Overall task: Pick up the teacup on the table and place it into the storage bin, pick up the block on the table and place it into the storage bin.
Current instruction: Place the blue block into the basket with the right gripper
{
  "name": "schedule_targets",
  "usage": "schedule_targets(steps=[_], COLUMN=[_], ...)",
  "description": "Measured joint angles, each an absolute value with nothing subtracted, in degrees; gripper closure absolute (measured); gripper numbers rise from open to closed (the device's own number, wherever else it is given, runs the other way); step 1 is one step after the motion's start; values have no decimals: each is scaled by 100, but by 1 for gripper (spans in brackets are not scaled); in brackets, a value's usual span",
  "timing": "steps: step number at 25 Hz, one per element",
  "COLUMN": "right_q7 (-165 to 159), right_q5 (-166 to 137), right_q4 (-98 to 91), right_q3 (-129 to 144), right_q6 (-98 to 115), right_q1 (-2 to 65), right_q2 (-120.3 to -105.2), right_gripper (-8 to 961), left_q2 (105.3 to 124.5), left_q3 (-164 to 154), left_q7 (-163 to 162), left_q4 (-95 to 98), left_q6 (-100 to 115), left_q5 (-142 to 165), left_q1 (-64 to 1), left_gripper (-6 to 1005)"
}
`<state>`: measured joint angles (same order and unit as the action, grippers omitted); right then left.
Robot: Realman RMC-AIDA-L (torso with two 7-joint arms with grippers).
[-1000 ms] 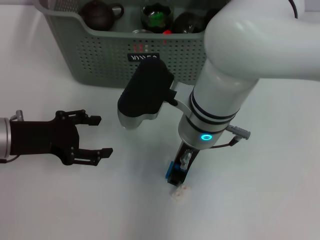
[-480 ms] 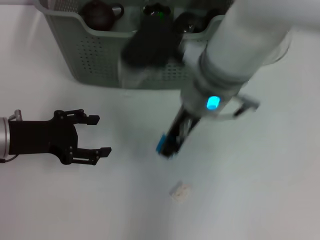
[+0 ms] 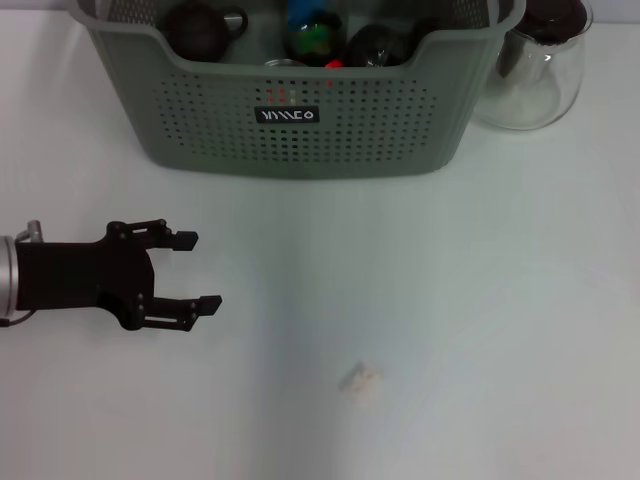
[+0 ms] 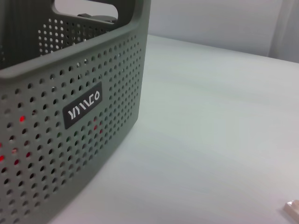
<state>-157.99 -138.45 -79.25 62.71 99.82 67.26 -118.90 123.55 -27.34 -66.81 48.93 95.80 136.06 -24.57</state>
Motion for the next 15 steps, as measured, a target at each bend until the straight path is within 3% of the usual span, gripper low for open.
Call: schedule_targets(steps=[3,9,15], right_q7=[-15509,-15013,-14936], right_q5=[-14163,-14961,-14996], right_q4=[-7503,-6036,-4454], right_q3=[6039,6514,7420], right_q6=[9438,7588,5862], right_q1=[7023,7355,7557], right_q2=[-11858,-11994,-12032], right_gripper=[532,531,529], left_q2=[12358,12377,12384], left_q3=[-2733,-2733,-2733], left_q7=[-6682,-6709,-6712], left_q4=[4890,4892,4889], left_q6=[9587,9583,9571], left_q5=[13606,13606,13585], left_q1=[-2472,-2501,-2531], left_gripper=[126,126,126])
